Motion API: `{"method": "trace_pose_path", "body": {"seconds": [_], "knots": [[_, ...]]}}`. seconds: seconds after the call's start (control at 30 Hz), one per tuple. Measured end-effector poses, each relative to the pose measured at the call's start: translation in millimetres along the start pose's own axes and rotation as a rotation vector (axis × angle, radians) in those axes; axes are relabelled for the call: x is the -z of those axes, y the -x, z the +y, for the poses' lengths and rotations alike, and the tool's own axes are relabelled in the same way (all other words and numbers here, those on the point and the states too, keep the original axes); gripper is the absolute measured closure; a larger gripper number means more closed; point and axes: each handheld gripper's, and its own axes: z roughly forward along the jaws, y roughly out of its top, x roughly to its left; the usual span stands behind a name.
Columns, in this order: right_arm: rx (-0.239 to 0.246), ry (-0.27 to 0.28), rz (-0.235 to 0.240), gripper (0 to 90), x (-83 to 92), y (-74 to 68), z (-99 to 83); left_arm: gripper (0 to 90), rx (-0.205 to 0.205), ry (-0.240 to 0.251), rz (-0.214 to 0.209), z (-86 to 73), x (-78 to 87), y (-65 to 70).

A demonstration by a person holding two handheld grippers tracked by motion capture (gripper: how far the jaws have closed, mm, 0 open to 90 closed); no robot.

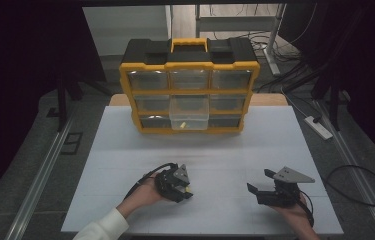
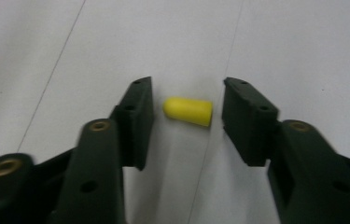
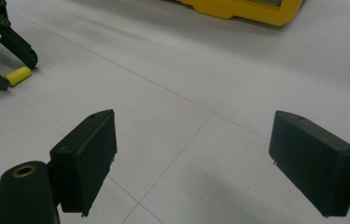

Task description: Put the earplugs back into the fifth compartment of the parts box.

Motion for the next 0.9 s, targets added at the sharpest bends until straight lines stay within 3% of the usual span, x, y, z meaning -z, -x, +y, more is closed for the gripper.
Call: {"method": "trace_pose_path", "body": {"seconds": [0.1,0.37,0.63,0.9], "knots": [[0.000,0.000,-0.001,15.6,0.0,-0.1,0.0,64.5,-0.005,0.001,0.010,-0.2,0.7,0.1],[0.000,0.003,0.000,15.6,0.2,0.0,0.0,66.2,-0.018,0.028,0.035,1.1,5.5,1.8],[0.000,0.004,0.000,15.7,0.9,0.0,0.1,66.2,0.008,0.123,0.076,0.5,30.5,0.1],[-0.001,0.000,0.000,15.7,0.3,0.0,0.0,66.2,0.027,0.183,0.107,2.6,47.9,-1.3]]}}
